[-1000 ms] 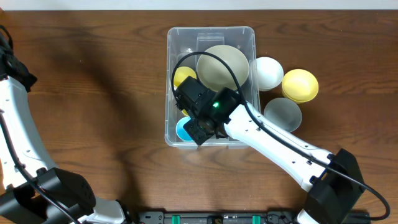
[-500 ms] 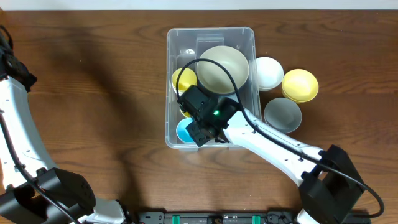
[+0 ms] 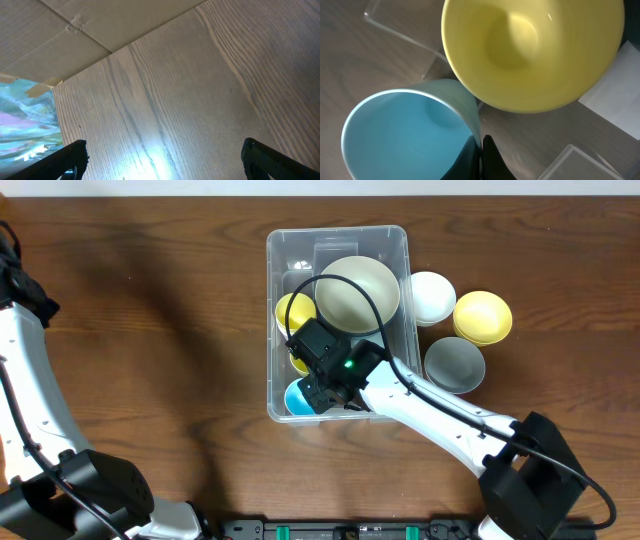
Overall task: Pack container
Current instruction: 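Adjust the blue cup onto the yellow cup in the container's front-left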
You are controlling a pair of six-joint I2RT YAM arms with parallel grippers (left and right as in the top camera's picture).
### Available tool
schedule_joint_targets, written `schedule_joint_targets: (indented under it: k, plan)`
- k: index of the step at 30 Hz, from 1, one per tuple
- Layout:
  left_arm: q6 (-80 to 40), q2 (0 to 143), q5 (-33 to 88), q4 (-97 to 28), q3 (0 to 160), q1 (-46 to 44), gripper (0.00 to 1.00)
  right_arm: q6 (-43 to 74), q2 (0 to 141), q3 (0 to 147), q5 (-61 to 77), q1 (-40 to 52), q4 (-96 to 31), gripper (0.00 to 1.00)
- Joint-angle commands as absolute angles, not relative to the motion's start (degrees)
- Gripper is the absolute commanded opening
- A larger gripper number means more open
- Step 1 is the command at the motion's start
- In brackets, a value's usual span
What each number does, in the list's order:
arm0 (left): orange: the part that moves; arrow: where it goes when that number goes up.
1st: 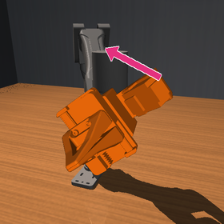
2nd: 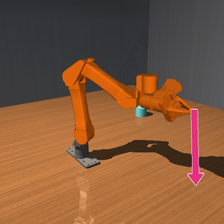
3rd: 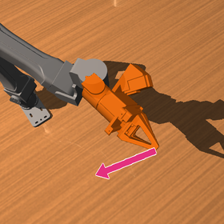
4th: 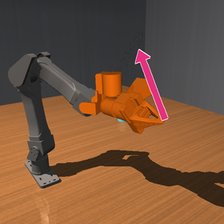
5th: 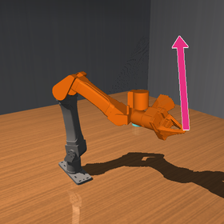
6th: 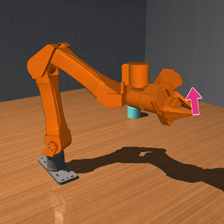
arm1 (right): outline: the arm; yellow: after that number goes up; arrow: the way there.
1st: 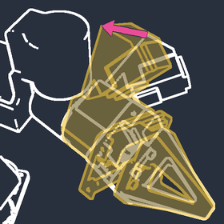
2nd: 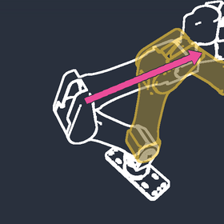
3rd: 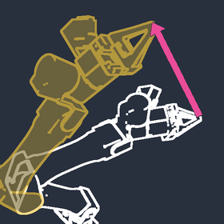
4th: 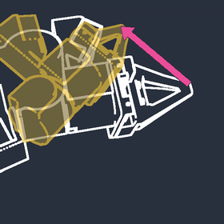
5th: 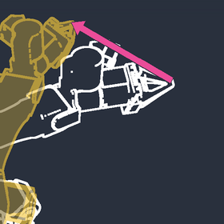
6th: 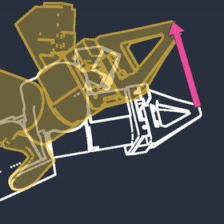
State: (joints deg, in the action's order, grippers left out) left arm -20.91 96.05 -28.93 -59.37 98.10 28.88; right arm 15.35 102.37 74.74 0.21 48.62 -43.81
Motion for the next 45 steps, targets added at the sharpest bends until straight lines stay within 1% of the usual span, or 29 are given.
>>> schedule_joint_targets:
  k: [1,6,14,21,33,45]
  plan:
    - [-20.60,96.51,-30.04,-59.51,98.30,29.08,0.98,15.86,101.36,74.22,-0.14,48.64,-43.94,0.01]
    - [-20.60,96.51,-30.04,-59.48,98.30,29.08,0.98,15.84,101.19,76.20,1.15,48.64,-45.54,0.01]
    - [-20.60,96.51,-30.04,-59.48,98.30,29.08,0.98,15.84,99.24,86.15,1.96,48.64,-53.04,0.01]
    - [-20.60,96.51,-30.04,-59.48,98.30,29.08,0.98,15.84,96.49,92.77,0.91,47.83,-56.42,0.01]
    - [-20.60,96.51,-30.04,-59.48,98.30,29.08,0.98,15.77,97.17,92.99,-0.67,41.15,-55.72,0.01]
    - [-20.60,96.51,-30.04,-59.48,98.30,29.08,0.98,15.18,99.50,92.88,-1.08,40.77,-54.78,0.01]
